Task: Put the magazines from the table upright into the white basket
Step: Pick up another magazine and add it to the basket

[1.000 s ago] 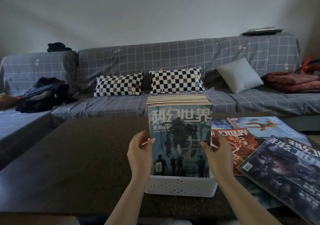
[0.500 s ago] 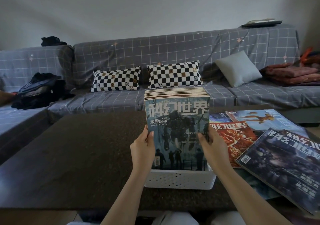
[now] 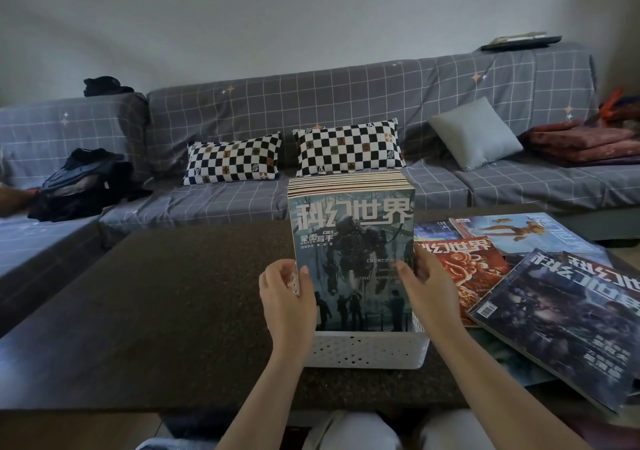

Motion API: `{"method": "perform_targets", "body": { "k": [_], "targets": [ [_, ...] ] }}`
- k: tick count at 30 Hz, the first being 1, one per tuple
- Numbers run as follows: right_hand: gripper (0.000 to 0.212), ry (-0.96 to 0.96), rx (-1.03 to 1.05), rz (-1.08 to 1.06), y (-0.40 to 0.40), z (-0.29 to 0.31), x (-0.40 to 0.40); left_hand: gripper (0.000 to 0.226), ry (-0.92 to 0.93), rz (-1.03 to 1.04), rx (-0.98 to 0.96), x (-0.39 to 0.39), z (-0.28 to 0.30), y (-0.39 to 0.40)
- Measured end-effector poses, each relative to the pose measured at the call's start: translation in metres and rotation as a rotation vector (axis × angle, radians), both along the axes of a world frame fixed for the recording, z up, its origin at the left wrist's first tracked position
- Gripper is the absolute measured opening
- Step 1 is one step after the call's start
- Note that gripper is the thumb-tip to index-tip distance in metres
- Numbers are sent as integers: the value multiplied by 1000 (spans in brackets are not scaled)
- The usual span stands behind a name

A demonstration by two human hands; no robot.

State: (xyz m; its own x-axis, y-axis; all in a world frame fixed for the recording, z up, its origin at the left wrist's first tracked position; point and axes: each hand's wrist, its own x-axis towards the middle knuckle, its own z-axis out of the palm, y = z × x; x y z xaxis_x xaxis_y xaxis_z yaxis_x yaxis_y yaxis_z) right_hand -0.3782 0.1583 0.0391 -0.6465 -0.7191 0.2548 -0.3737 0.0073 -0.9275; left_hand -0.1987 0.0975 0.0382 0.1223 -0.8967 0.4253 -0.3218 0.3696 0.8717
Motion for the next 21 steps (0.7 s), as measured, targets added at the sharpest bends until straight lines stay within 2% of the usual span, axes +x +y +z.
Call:
{"method": "perform_targets", "body": {
  "k": [4,13,21],
  "targets": [
    [49,-2,-16,-10,10,-2,0,4,-34,-72,16,-4,-1,11],
    [40,54,-23,-39,38,-4,-8,10,-196,-378,33,-41,2,39],
    [33,170,61,-127,83,-6,-45,10,-172,-573,64,-103,2,71]
  ]
}}
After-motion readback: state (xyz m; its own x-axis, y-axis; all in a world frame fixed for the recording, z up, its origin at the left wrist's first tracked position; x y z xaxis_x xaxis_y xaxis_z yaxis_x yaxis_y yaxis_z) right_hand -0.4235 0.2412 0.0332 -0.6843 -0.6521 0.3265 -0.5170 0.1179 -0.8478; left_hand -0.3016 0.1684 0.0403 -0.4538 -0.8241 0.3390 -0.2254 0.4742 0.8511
